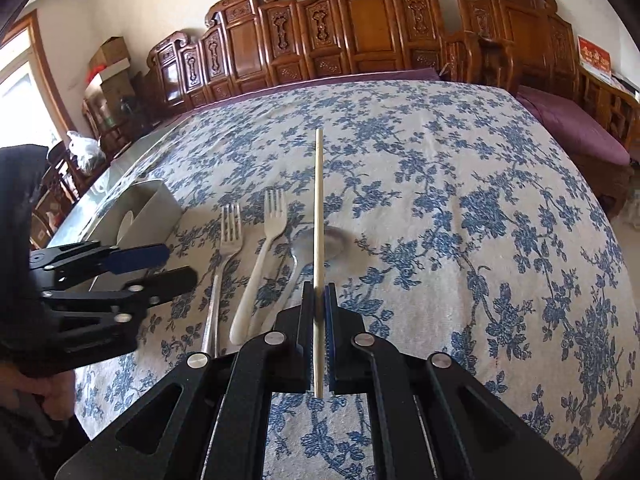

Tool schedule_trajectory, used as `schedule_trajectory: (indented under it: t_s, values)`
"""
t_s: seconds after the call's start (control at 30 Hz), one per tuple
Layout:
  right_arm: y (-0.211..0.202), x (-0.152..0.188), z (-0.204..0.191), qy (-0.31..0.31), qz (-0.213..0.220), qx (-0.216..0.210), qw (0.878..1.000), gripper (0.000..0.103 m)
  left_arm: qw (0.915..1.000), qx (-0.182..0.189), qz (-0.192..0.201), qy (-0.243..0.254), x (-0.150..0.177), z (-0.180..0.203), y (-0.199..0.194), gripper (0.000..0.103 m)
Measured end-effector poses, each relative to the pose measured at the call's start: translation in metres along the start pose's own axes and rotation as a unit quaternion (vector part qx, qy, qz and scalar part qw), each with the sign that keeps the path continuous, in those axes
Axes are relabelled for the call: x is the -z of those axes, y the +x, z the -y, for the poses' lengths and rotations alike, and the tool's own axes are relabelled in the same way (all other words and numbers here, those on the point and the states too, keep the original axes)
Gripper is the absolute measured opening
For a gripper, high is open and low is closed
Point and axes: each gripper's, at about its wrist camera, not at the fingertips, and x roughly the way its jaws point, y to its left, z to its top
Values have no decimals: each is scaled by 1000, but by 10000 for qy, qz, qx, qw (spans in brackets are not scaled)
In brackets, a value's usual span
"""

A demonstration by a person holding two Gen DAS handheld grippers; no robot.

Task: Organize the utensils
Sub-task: 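Grasp the silver fork from the pile with the left tool while the right tool holds the chopstick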

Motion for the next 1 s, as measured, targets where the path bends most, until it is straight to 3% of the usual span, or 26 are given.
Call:
schedule_trajectory:
  t_s: [0.3, 0.47, 0.83, 1.0]
  values:
    - [3, 0, 1, 53, -10, 6, 10000, 6, 9988, 81, -427, -236, -2, -4, 38, 30]
    - [3, -1, -4, 9, -21, -31, 10000, 6, 9990, 12, -412, -187, 0, -3, 37, 19]
    - [7, -2, -18, -171, -34, -87, 9998, 6, 9982, 33, -534, -261, 9, -18, 29, 7]
    - [9, -3, -26, -258, -44, -121, 9996, 6, 9986, -6, -479, -238, 14, -27, 19, 6]
